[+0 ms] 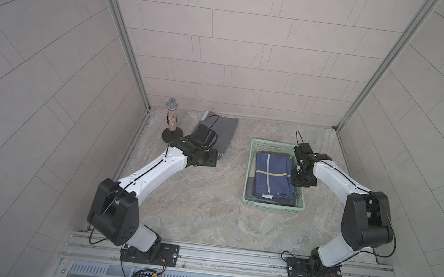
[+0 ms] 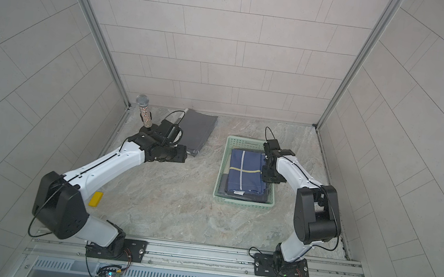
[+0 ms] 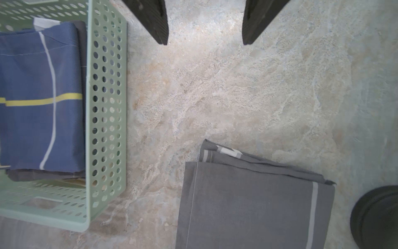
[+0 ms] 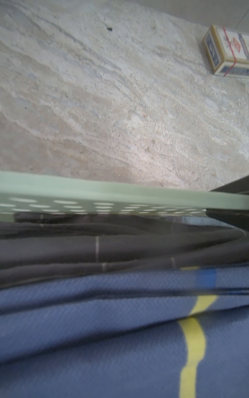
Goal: Put the folded pillowcase in the basket
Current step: Move the basket to the center of the board, then move the pillowcase to the center of the board.
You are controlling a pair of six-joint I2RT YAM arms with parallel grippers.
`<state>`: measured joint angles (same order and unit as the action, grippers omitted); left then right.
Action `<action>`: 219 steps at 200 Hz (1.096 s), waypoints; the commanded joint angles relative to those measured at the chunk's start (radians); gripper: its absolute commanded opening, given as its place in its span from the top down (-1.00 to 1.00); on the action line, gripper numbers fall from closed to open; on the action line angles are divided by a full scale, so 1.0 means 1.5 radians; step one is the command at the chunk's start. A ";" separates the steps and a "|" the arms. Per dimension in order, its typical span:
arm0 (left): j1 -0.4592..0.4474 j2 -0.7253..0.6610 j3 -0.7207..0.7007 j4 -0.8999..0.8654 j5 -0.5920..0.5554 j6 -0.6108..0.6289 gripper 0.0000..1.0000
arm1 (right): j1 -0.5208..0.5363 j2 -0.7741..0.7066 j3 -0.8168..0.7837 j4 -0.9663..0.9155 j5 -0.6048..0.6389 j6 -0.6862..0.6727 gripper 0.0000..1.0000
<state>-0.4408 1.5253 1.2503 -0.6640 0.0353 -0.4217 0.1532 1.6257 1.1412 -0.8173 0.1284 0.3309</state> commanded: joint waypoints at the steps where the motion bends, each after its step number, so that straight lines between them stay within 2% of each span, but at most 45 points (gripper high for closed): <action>1: 0.006 0.060 0.056 -0.033 -0.053 0.036 -0.26 | -0.002 -0.021 0.023 -0.025 0.049 0.000 0.05; 14: 0.023 0.106 0.089 -0.032 -0.049 0.030 -0.26 | -0.002 -0.046 0.014 -0.017 0.017 0.009 -0.20; 21: 0.033 0.134 0.107 -0.031 -0.046 0.026 -0.26 | 0.000 -0.067 0.006 -0.008 0.002 0.013 -0.26; 34: 0.045 0.185 0.153 -0.039 -0.056 0.034 -0.23 | 0.003 -0.110 -0.007 0.004 -0.016 0.017 -0.28; 50: 0.052 0.255 0.228 -0.066 -0.068 0.046 -0.16 | 0.007 -0.157 -0.017 0.007 -0.047 0.026 -0.20; 56: 0.055 0.283 0.256 -0.074 -0.070 0.050 -0.08 | 0.008 -0.172 -0.022 0.010 -0.061 0.033 -0.11; 72: 0.062 0.354 0.331 -0.099 -0.086 0.050 0.34 | 0.013 -0.210 -0.039 0.029 -0.118 0.047 0.33; 82: 0.070 0.398 0.381 -0.120 -0.087 0.050 0.71 | 0.014 -0.229 -0.053 0.045 -0.147 0.053 0.67; 91: 0.077 0.440 0.431 -0.146 -0.081 0.044 1.00 | 0.015 -0.242 -0.062 0.058 -0.164 0.056 0.85; 120: 0.091 0.572 0.584 -0.238 -0.051 0.037 1.00 | 0.017 -0.261 -0.066 0.073 -0.183 0.057 1.00; 144: 0.091 0.647 0.658 -0.305 -0.065 0.033 0.83 | 0.017 -0.266 -0.071 0.090 -0.218 0.069 1.00; 163: 0.091 0.659 0.643 -0.326 -0.056 0.018 0.82 | 0.017 -0.273 -0.079 0.100 -0.232 0.077 1.00; 175: 0.089 0.640 0.596 -0.316 -0.041 0.012 0.82 | 0.017 -0.277 -0.081 0.102 -0.235 0.080 1.00; 198: 0.078 0.555 0.453 -0.254 -0.014 -0.012 0.80 | 0.020 -0.290 -0.083 0.104 -0.245 0.090 1.00; 219: 0.070 0.445 0.267 -0.152 0.047 -0.066 0.81 | 0.033 -0.306 -0.080 0.102 -0.247 0.096 1.00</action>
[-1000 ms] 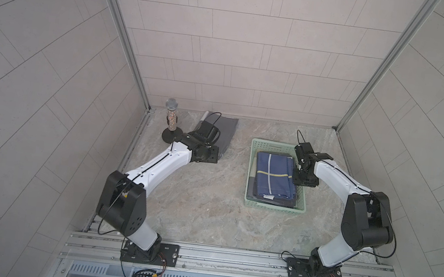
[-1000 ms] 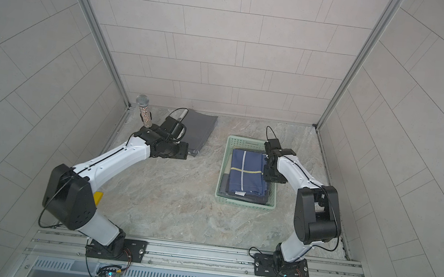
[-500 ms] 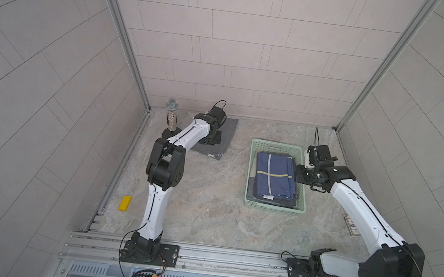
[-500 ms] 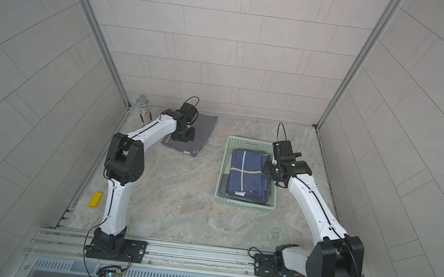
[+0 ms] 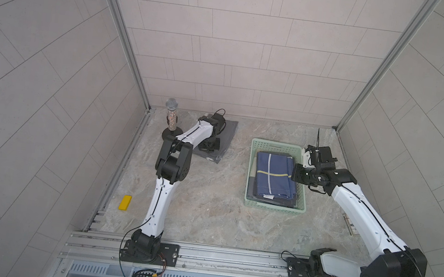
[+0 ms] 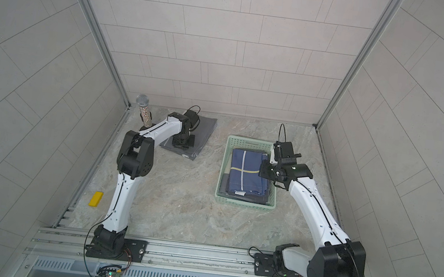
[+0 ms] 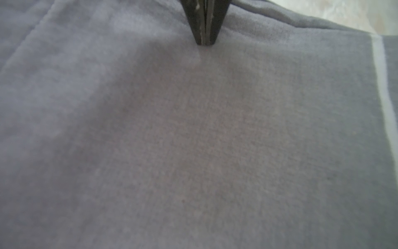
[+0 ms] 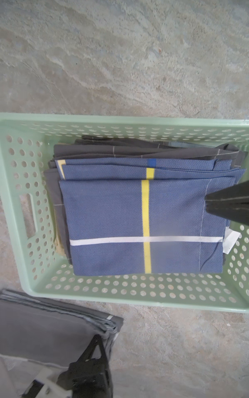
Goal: Put the folded pillowcase in the basket
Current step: Move the pillowcase to the center of the board.
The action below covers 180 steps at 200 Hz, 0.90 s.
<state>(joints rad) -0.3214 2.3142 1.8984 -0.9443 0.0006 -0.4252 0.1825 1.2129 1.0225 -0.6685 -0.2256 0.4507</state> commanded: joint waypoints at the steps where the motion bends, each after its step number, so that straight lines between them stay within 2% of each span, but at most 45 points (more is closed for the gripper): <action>1: -0.009 -0.086 -0.174 0.040 0.074 -0.068 0.81 | 0.013 -0.032 -0.001 0.002 -0.010 0.016 1.00; 17: -0.013 -0.178 -0.327 0.136 0.112 -0.133 0.88 | 0.019 -0.043 0.005 -0.005 -0.011 0.018 1.00; 36: -0.044 -0.282 -0.473 0.209 0.095 -0.191 0.99 | 0.027 -0.060 0.014 -0.018 -0.008 0.018 1.00; 71: -0.153 -0.436 -0.689 0.311 0.082 -0.313 1.00 | 0.044 -0.091 0.021 -0.040 -0.004 0.017 1.00; 93: -0.225 -0.491 -0.790 0.379 0.087 -0.388 1.00 | 0.055 -0.106 0.023 -0.057 -0.004 0.014 1.00; 118: -0.277 -0.540 -0.831 0.384 0.075 -0.419 1.00 | 0.071 -0.116 0.025 -0.072 0.003 0.012 1.00; 142: -0.284 -0.606 -0.825 0.334 0.074 -0.414 1.00 | 0.102 -0.122 0.024 -0.081 0.014 0.019 1.00; 157: -0.285 -0.669 -0.813 0.302 0.066 -0.405 0.99 | 0.155 -0.120 0.025 -0.080 0.035 0.032 1.00; 169: -0.285 -0.715 -0.789 0.262 0.043 -0.389 0.86 | 0.217 -0.111 0.029 -0.075 0.065 0.050 1.00; 180: -0.284 -0.748 -0.764 0.231 0.012 -0.363 0.61 | 0.282 -0.098 0.032 -0.063 0.088 0.071 0.98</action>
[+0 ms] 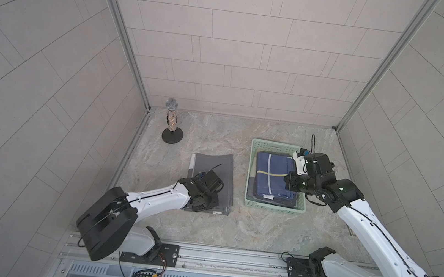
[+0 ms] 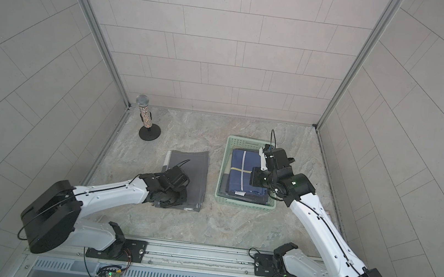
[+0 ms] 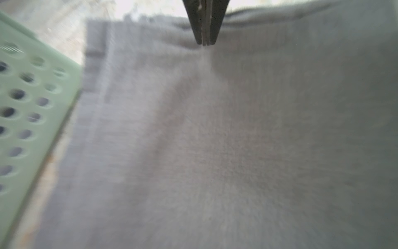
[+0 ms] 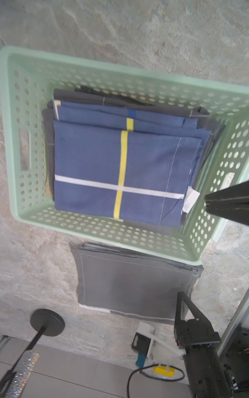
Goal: Put the folded pillowcase in the basket
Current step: Move the pillowcase to the center of the board.
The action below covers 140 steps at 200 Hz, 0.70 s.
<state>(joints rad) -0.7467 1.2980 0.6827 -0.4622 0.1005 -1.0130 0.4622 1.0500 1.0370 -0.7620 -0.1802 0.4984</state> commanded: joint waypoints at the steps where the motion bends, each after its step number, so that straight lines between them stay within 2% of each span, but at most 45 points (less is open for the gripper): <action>1: 0.000 -0.073 0.049 -0.092 -0.058 0.031 0.59 | 0.101 0.013 0.023 0.001 0.059 0.042 0.98; 18: 0.036 -0.106 0.088 -0.132 -0.081 0.092 0.34 | 0.197 0.046 0.026 0.039 0.085 0.082 0.81; 39: 0.152 -0.089 0.145 -0.193 -0.024 0.173 0.16 | 0.293 0.103 0.027 0.090 0.112 0.130 0.49; 55: 0.217 -0.059 0.189 -0.228 -0.026 0.247 0.06 | 0.353 0.160 0.035 0.131 0.134 0.160 0.26; 83: 0.304 0.037 0.264 -0.247 -0.009 0.320 -0.02 | 0.403 0.284 0.052 0.196 0.133 0.213 0.20; 93: 0.327 0.073 0.277 -0.230 0.013 0.325 -0.02 | 0.406 0.327 0.052 0.229 0.124 0.230 0.22; 103: 0.339 0.105 0.287 -0.206 0.020 0.324 -0.02 | 0.406 0.367 0.056 0.250 0.134 0.236 0.36; 118: 0.344 0.160 0.307 -0.180 0.028 0.318 0.02 | 0.399 0.417 0.075 0.253 0.148 0.228 1.00; 140: 0.336 0.238 0.336 -0.162 0.093 0.309 0.22 | 0.384 0.445 0.069 0.261 0.137 0.232 1.00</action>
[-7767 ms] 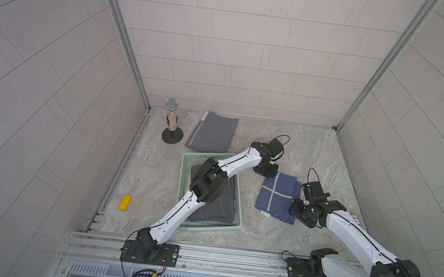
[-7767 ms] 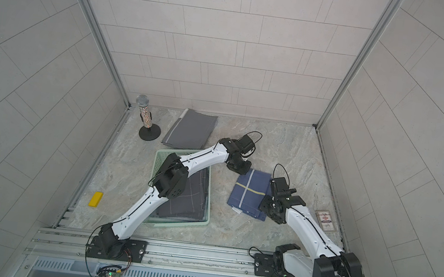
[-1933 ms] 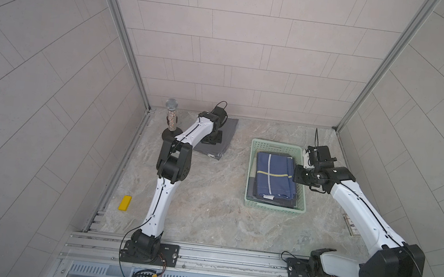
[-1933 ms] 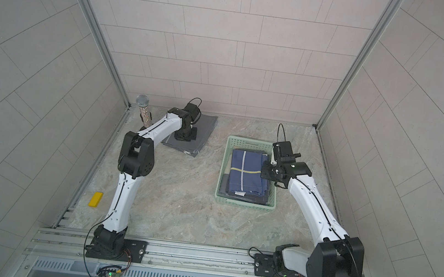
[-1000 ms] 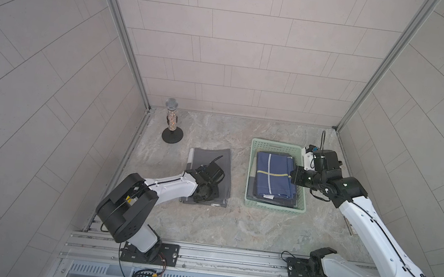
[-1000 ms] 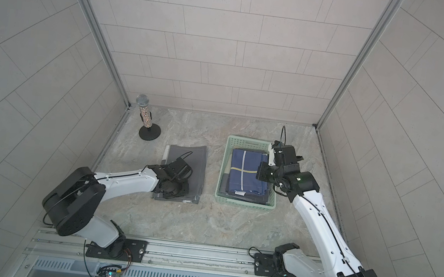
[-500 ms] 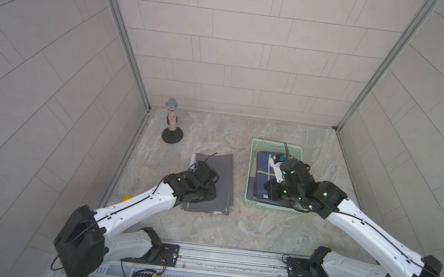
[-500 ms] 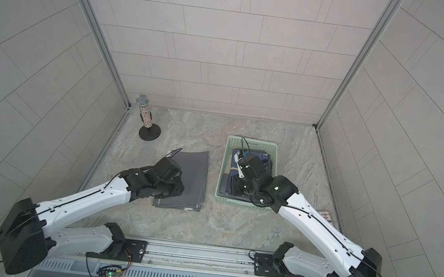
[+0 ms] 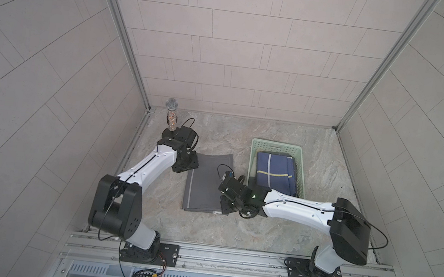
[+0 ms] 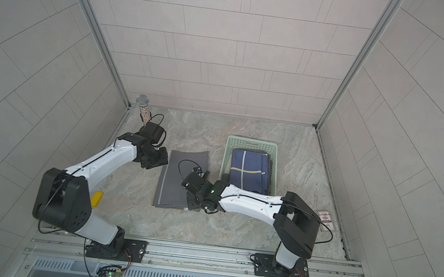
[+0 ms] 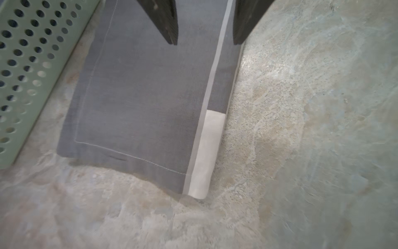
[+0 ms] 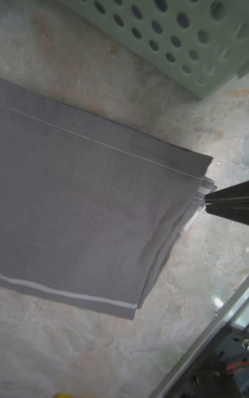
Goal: Put the folded pillowcase in the basket
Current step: Move the pillowcase to the center of the board, then adjust the pillowcase at the center of the board.
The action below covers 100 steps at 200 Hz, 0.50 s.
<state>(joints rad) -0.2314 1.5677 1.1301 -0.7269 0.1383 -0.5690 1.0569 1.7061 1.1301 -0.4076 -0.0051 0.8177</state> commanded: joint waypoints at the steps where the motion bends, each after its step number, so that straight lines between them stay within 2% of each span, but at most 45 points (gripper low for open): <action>1: -0.008 0.061 0.040 0.015 0.070 0.014 0.22 | -0.013 0.007 0.006 0.025 0.021 0.020 1.00; 22: -0.024 0.125 0.059 0.015 0.092 0.025 0.35 | -0.017 -0.004 -0.024 0.047 0.030 0.031 1.00; 58: -0.021 0.190 0.040 0.023 0.080 0.017 0.50 | -0.019 0.023 -0.019 0.048 0.016 0.020 1.00; 77: -0.001 0.168 -0.023 0.055 0.100 -0.006 0.57 | -0.019 0.031 -0.016 0.048 0.013 0.017 1.00; 100: 0.017 0.090 -0.124 0.110 0.103 -0.045 0.59 | -0.022 0.030 -0.014 0.047 0.014 0.007 1.00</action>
<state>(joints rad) -0.2306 1.7866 1.0756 -0.5838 0.2924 -0.5777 1.0267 1.7432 1.1030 -0.3359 0.0059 0.8421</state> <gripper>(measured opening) 0.209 0.054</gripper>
